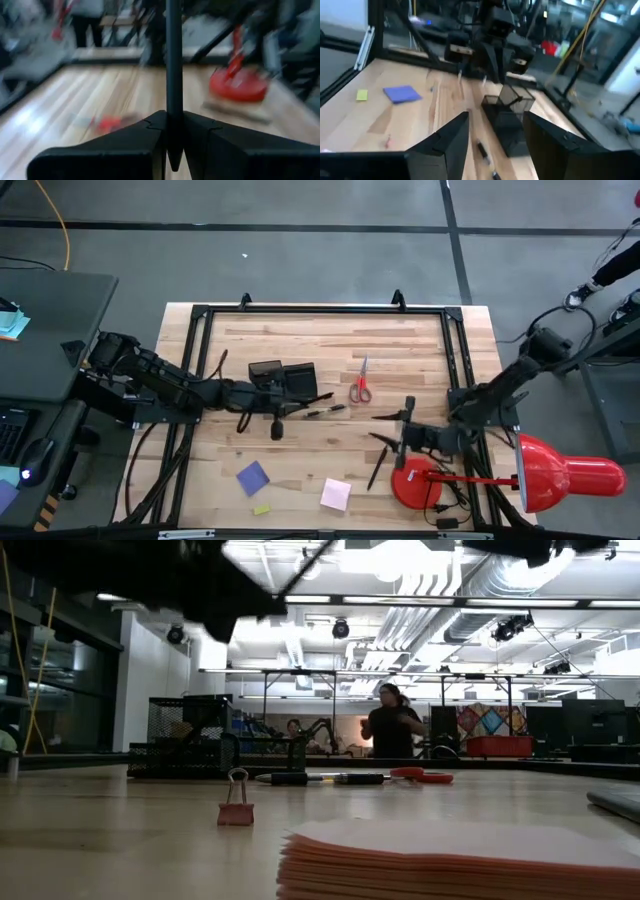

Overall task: Pick and place office supplies into organizer
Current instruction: Put top pen black into the desk organizer

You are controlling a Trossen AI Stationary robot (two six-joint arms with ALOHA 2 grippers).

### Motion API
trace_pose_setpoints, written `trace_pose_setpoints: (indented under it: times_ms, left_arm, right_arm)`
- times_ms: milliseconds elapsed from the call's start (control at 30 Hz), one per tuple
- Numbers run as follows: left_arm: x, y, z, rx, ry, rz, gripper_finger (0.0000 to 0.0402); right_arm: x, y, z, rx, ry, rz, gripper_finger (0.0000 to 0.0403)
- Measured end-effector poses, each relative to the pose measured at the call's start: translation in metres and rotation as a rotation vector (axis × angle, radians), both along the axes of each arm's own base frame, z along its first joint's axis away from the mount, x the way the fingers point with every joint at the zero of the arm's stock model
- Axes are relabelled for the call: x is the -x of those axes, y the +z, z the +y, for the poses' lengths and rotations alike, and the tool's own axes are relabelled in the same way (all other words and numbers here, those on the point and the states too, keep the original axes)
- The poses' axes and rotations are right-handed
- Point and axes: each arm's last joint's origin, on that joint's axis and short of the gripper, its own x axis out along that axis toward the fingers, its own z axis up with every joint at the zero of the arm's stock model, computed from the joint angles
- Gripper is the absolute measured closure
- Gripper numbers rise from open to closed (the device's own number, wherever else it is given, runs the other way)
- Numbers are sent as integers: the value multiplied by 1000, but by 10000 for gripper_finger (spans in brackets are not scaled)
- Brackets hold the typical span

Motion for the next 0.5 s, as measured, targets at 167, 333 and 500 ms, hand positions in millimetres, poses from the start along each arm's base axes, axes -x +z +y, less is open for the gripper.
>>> trace_pose_setpoints:
  times_ms: [167, 333, 500]
  left_arm:
    - [-1, 8, -5, -43, -94, -81, 379]
    - [-4, 10, -4, -79, -138, -140, 379]
    - [-9, 8, 15, -44, -175, -170, 379]
  right_arm:
    - [1, -10, -36, -22, 172, -204, 226]
    - [-16, -2, -68, 36, 230, -280, 226]
    - [-38, 11, -86, 49, 274, -247, 226]
